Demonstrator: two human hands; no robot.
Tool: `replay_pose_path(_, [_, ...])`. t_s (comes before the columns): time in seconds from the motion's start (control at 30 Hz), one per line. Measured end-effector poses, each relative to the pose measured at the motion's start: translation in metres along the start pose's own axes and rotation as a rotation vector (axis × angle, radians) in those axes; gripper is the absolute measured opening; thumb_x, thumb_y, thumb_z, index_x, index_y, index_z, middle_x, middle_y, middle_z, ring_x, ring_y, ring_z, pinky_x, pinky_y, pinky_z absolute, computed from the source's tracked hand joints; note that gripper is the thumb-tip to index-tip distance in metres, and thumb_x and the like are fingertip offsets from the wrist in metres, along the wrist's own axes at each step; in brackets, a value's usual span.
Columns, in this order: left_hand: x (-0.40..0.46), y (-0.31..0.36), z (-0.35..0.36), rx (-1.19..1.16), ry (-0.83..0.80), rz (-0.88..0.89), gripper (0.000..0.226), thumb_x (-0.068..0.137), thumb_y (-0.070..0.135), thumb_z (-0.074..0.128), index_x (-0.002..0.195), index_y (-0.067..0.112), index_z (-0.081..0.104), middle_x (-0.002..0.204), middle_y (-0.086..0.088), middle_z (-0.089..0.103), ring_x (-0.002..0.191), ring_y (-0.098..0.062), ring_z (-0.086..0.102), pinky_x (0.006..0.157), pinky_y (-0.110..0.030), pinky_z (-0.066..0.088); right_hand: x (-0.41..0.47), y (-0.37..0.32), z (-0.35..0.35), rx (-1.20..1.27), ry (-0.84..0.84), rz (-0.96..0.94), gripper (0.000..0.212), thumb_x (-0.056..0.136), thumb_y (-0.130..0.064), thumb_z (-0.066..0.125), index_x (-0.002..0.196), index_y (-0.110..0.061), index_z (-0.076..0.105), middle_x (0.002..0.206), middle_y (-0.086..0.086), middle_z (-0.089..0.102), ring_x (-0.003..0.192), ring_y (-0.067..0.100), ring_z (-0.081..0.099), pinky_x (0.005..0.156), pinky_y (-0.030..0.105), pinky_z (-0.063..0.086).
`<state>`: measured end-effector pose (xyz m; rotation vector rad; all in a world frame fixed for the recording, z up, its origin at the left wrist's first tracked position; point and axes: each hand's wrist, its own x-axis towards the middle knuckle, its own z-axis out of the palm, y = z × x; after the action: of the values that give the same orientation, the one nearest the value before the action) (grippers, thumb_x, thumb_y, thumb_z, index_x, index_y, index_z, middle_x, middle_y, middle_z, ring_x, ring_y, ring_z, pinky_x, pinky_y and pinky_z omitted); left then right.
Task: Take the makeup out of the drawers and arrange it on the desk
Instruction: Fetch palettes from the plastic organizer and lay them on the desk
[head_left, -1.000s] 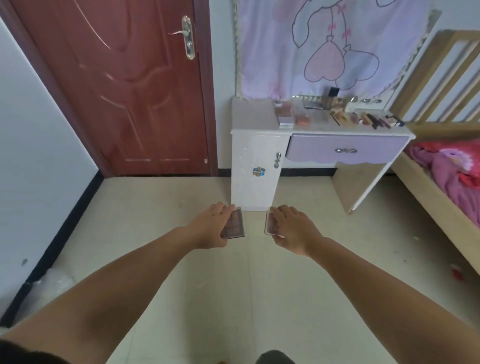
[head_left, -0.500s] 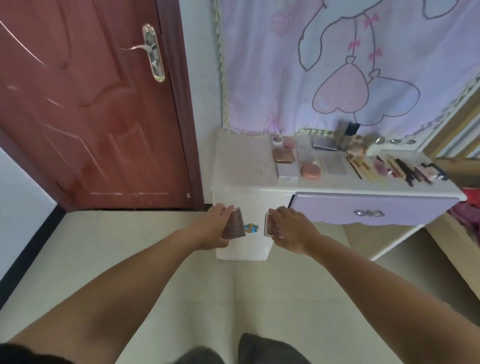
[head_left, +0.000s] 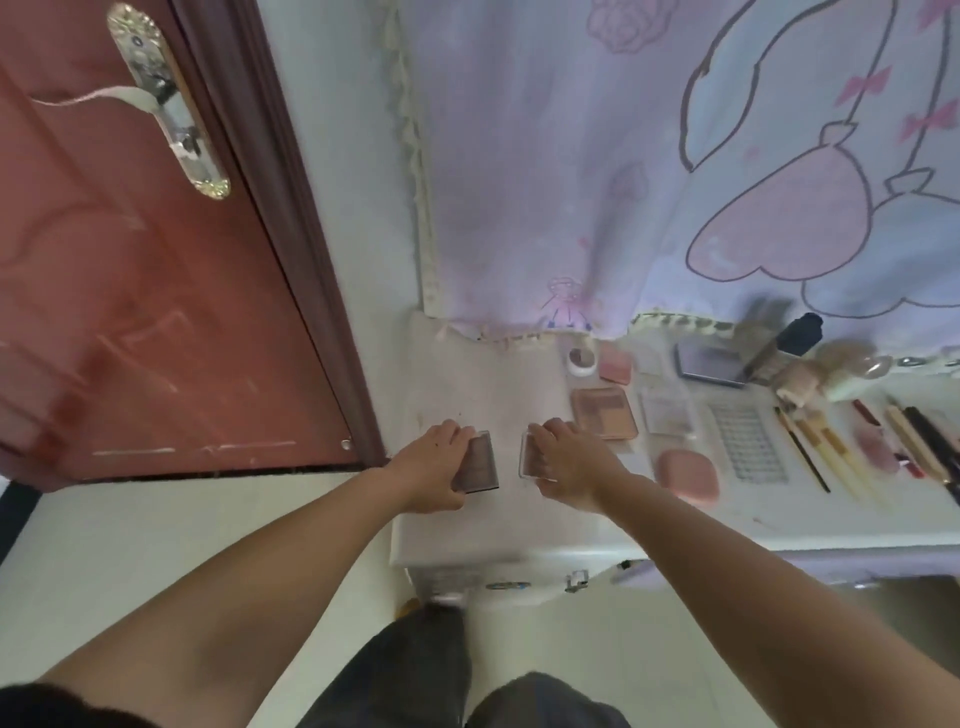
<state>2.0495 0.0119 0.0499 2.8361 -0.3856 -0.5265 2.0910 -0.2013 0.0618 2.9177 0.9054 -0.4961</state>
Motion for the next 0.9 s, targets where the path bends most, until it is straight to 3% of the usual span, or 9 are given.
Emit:
replay_pose_path(0.23, [0.076, -0.032, -0.011, 0.032, -0.064, 0.087, 0.079, 0.081, 0.033, 0.061, 0.145, 0.009, 0.02, 0.14, -0.01, 0.03, 0.124, -0.026, 0.035, 0.106, -0.031, 0.03, 0.063, 0.028, -0.001, 0.058, -0.116, 0.056, 0.071, 0.087, -0.036, 0.057, 0.145, -0.014, 0.022, 0.143, 0.007, 0.033, 0.129, 0.028, 0.035, 0.097, 0.043, 0.044])
replay_pose_path(0.4, [0.086, -0.04, -0.005, 0.062, -0.035, 0.087, 0.079, 0.08, 0.037, 0.059, 0.145, 0.01, 0.022, 0.142, -0.008, 0.029, 0.127, -0.026, 0.031, 0.11, -0.032, 0.024, 0.079, 0.041, 0.003, 0.039, -0.126, -0.027, 0.071, 0.089, -0.04, 0.052, 0.146, -0.011, 0.022, 0.146, 0.009, 0.028, 0.132, 0.029, 0.031, 0.107, 0.038, 0.033])
replay_pose_path(0.57, [0.085, -0.044, -0.002, -0.017, -0.042, 0.073, 0.082, 0.08, 0.035, 0.061, 0.147, 0.009, 0.021, 0.144, -0.009, 0.028, 0.132, -0.025, 0.027, 0.112, -0.029, 0.02, 0.082, 0.042, -0.005, 0.095, -0.123, -0.056, 0.073, 0.088, -0.045, 0.053, 0.146, -0.014, 0.022, 0.147, 0.006, 0.026, 0.134, 0.026, 0.029, 0.105, 0.037, 0.031])
replay_pose_path(0.8, [0.084, -0.037, -0.053, -0.234, 0.074, 0.09, 0.082, 0.08, 0.03, 0.065, 0.146, 0.011, 0.021, 0.144, -0.003, 0.029, 0.132, -0.018, 0.028, 0.108, -0.026, 0.031, 0.097, 0.016, -0.052, 0.225, 0.074, -0.284, 0.06, 0.083, -0.046, 0.063, 0.124, -0.007, 0.046, 0.152, 0.01, 0.026, 0.138, 0.028, 0.027, 0.107, 0.037, 0.03])
replay_pose_path(0.9, [0.072, -0.037, -0.071, -0.321, 0.16, 0.132, 0.079, 0.08, 0.028, 0.067, 0.144, 0.013, 0.023, 0.144, 0.001, 0.031, 0.13, -0.012, 0.031, 0.104, -0.016, 0.028, 0.096, 0.011, -0.064, 0.246, 0.126, -0.289, 0.054, 0.085, -0.042, 0.062, 0.122, -0.006, 0.048, 0.147, 0.011, 0.032, 0.134, 0.029, 0.032, 0.102, 0.036, 0.037])
